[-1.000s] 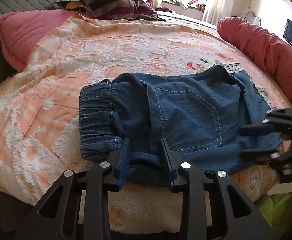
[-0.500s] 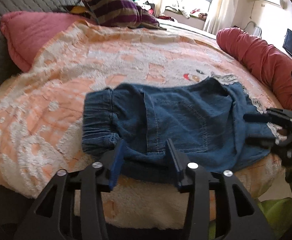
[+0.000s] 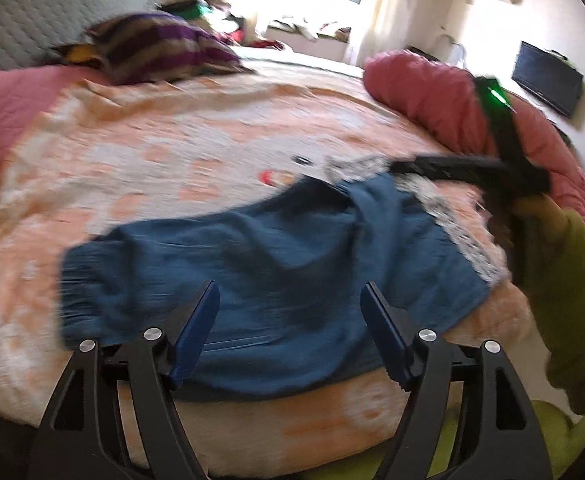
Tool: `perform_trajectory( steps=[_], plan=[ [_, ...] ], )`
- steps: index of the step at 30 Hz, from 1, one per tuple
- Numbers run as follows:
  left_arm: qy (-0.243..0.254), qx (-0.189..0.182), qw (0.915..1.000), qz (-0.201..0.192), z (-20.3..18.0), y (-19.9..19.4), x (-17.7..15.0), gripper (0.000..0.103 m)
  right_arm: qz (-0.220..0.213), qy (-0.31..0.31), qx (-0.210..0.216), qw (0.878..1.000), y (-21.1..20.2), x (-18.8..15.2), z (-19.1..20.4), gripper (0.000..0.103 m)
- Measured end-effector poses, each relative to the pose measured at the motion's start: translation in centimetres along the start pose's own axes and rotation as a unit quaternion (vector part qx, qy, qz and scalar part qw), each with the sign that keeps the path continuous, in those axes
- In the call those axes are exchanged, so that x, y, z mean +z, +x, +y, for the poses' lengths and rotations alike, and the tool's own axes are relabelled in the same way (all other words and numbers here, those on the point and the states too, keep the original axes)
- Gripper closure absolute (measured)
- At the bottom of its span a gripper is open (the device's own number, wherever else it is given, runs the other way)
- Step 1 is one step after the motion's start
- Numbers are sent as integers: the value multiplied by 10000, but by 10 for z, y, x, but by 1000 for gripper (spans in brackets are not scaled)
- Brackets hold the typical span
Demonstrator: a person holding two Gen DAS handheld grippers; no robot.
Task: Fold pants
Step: 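Open both grippers to release the folded pants, then grasp the white lace hem with the right gripper while the left gripper grasps the denim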
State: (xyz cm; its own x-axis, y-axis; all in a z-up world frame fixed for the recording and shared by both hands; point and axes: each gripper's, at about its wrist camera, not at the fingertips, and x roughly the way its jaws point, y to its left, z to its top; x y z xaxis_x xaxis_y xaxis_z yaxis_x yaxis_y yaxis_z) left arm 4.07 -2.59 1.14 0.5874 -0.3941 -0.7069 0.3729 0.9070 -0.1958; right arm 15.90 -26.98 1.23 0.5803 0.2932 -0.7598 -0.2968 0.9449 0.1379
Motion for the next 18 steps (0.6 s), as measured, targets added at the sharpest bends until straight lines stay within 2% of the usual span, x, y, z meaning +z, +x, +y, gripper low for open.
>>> perform_trajectory(
  steps=[2,5,8,11,16,18],
  plan=[
    [5,-263,9995,180,-10,18,3,31,93,-10,-49,9999,15,13,-5,32],
    [70,-485,9981,376,-24,43,7,31,379,-98,-254,9989,46,31,-9,32],
    [154,-678,9960,566,-39,65,11,32,706,-39,-239,9972,77,41,-12,32],
    [230,-669,9950,706,-50,85,13,32,975,124,-188,9950,104,46,-14,32],
    [-2,-709,9933,912,-48,107,7,32,1283,220,-526,9901,137,44,-18,33],
    [51,-686,9935,902,-50,109,4,32,1188,279,-598,9907,141,42,-24,42]
  ],
)
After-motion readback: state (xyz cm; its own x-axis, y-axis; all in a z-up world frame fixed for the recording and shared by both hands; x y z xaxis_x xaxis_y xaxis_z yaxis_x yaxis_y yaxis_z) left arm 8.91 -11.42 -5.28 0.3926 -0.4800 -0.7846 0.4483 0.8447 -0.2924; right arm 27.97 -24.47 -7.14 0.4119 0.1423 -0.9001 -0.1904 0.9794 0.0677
